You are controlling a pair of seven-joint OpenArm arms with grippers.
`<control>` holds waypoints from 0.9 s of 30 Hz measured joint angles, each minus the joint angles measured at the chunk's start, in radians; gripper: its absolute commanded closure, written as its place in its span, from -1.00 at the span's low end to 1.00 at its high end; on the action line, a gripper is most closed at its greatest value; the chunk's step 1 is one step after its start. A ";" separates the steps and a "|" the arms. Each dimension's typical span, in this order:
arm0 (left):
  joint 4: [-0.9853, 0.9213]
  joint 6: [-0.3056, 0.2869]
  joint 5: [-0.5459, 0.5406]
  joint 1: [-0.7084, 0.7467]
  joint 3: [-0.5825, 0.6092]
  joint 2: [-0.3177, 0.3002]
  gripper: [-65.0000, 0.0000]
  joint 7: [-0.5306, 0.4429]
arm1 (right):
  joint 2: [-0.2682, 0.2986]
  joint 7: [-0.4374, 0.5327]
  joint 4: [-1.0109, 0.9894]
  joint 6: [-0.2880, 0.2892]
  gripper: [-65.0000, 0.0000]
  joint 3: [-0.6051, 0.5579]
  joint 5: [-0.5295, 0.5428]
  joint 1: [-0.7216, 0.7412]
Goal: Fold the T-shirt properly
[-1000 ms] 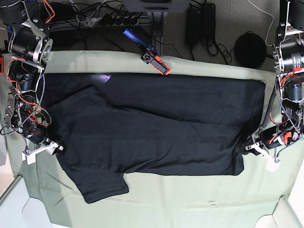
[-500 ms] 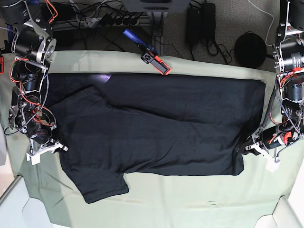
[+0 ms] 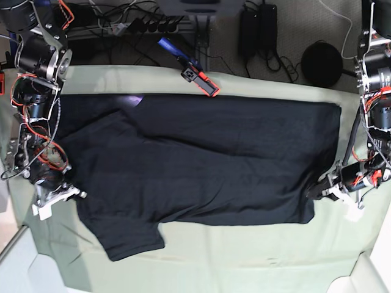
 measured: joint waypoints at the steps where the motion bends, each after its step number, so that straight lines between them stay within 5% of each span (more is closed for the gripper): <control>1: 0.000 0.000 -0.009 0.000 0.000 -0.006 1.00 0.011 | 0.000 -0.021 0.020 0.000 1.00 0.000 0.003 0.000; 14: 0.000 -0.001 -0.178 0.000 0.000 -0.050 1.00 0.199 | 0.007 -0.217 0.095 0.000 1.00 -0.002 0.072 -0.006; 27: 0.002 -0.003 -0.303 0.011 0.001 -0.110 1.00 0.319 | 0.109 -0.232 0.166 0.000 1.00 -0.003 0.203 -0.143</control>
